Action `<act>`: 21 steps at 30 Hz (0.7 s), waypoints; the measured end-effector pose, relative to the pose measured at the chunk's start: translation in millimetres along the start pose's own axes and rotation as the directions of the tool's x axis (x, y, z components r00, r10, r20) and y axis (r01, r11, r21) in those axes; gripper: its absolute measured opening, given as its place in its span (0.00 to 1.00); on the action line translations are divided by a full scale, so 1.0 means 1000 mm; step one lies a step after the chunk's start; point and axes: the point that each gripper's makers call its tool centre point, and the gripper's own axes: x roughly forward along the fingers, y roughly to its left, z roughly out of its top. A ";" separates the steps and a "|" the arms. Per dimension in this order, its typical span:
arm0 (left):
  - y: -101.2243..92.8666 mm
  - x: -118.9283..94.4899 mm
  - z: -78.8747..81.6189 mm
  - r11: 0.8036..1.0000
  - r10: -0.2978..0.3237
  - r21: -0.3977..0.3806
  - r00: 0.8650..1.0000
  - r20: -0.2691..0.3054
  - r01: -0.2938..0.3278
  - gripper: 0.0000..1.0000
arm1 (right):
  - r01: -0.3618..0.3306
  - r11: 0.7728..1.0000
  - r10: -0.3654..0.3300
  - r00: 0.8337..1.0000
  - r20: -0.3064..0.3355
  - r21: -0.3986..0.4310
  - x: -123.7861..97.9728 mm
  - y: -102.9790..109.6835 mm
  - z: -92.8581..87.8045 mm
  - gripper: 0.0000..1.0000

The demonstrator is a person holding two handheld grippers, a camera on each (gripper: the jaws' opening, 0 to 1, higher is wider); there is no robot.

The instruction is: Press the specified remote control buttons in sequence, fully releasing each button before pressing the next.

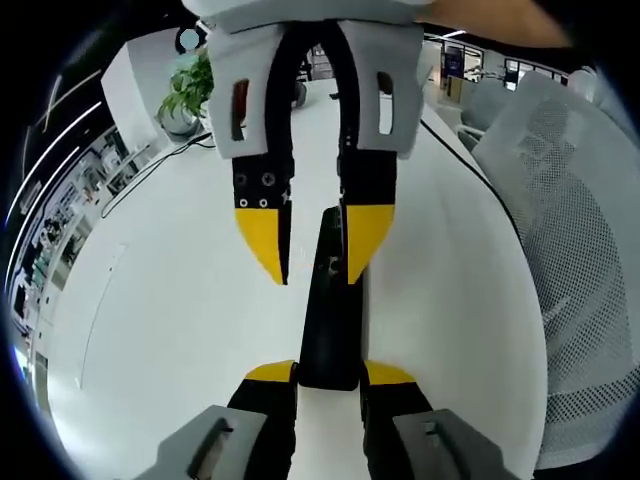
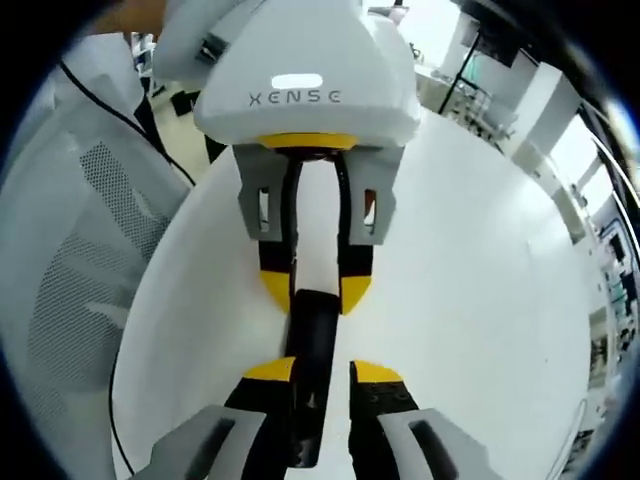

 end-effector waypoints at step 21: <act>-0.001 0.001 0.000 1.000 -0.002 -0.002 1.000 0.005 0.002 0.23 | 0.074 0.995 -0.081 0.992 0.098 0.071 -0.020 0.009 -0.020 0.43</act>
